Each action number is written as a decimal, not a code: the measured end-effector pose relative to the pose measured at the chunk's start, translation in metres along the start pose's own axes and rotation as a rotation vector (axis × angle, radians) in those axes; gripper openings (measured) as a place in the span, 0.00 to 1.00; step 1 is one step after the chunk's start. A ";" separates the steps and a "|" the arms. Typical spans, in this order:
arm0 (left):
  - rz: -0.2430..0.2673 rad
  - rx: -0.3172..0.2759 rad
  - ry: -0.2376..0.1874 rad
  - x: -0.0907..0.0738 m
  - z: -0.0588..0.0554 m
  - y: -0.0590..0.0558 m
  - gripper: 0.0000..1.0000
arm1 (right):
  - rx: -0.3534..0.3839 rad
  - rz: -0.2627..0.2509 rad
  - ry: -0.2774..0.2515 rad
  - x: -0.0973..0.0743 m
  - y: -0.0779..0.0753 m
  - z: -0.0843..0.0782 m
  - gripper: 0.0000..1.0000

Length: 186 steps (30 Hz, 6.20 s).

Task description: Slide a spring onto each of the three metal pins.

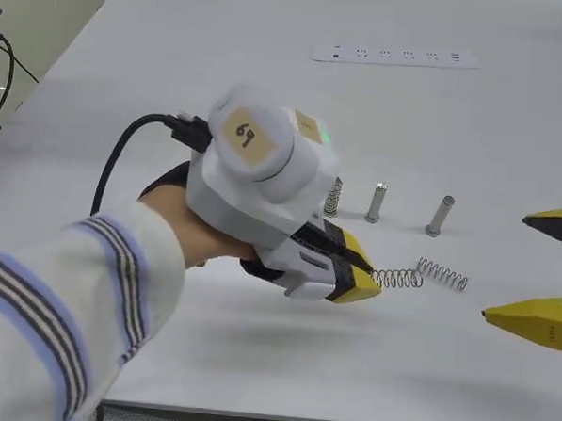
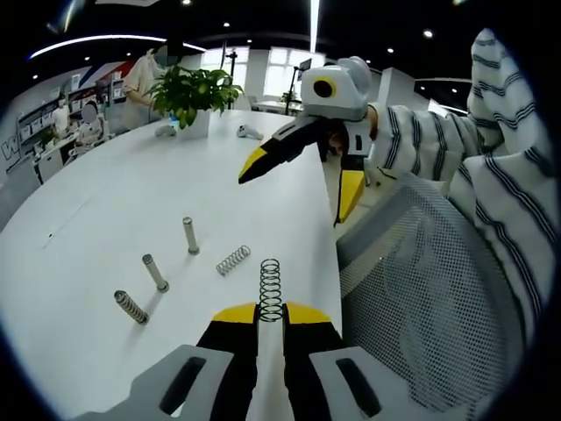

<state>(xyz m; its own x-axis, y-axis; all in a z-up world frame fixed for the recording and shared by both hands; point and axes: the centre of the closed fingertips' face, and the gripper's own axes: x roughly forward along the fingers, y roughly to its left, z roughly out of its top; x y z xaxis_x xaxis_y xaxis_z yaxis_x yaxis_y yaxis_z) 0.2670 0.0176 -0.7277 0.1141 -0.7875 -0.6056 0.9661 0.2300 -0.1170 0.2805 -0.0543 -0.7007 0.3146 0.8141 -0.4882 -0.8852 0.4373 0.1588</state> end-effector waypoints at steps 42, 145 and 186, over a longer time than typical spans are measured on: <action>-0.108 0.005 -0.059 0.005 0.014 -0.030 0.03 | -0.087 0.417 0.065 0.032 0.056 -0.010 0.09; 0.077 0.028 -0.276 0.011 0.028 -0.024 0.03 | -0.629 0.405 0.649 0.041 0.058 0.004 0.09; 0.171 -0.030 -0.235 0.007 0.012 -0.003 0.09 | -0.619 0.310 0.629 0.055 0.049 0.006 0.08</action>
<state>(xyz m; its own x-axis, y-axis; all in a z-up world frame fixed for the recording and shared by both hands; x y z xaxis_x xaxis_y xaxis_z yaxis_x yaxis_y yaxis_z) 0.2672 0.0045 -0.7222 0.3282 -0.8462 -0.4198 0.9216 0.3843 -0.0542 0.2563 0.0139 -0.7146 -0.0490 0.4244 -0.9042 -0.9805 -0.1931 -0.0375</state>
